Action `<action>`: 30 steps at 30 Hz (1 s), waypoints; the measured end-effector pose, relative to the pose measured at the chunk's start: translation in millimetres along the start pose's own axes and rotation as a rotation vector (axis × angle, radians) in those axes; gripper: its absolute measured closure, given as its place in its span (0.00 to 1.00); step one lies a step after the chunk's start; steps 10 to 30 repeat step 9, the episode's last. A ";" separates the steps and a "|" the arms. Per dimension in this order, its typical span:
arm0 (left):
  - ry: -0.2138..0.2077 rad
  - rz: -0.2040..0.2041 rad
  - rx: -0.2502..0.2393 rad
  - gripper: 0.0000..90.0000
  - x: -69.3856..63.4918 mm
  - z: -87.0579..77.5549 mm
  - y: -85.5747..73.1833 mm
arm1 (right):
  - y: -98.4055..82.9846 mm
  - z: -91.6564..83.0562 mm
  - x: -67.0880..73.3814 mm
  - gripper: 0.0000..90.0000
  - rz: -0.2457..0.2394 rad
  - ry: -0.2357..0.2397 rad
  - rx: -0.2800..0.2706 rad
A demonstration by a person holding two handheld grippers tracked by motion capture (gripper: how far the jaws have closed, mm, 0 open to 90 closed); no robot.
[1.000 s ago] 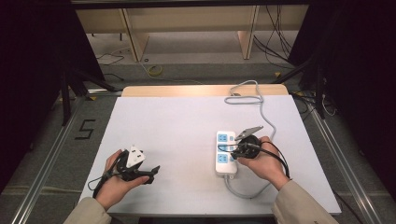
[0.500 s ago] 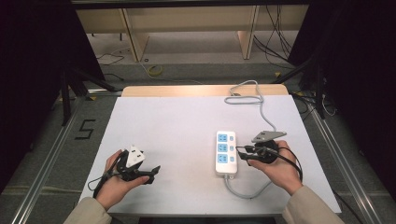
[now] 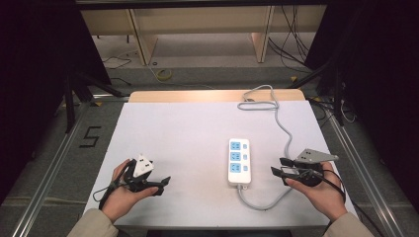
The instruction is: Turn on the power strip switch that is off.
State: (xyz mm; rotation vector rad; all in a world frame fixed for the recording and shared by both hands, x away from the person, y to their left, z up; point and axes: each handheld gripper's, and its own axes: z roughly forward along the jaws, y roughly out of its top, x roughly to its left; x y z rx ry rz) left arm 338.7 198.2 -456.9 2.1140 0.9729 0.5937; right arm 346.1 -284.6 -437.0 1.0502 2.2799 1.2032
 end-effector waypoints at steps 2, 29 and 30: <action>-0.011 -0.009 -0.003 0.19 -1.1 -0.6 0.5 | -2.2 -1.2 -1.6 0.51 0.005 -0.002 0.005; -0.043 -0.041 -0.046 0.19 -10.5 -4.0 4.4 | -3.5 -7.0 -3.6 0.42 0.013 -0.016 -0.041; -0.043 -0.041 -0.046 0.19 -10.5 -4.0 4.4 | -3.5 -7.0 -3.6 0.42 0.013 -0.016 -0.041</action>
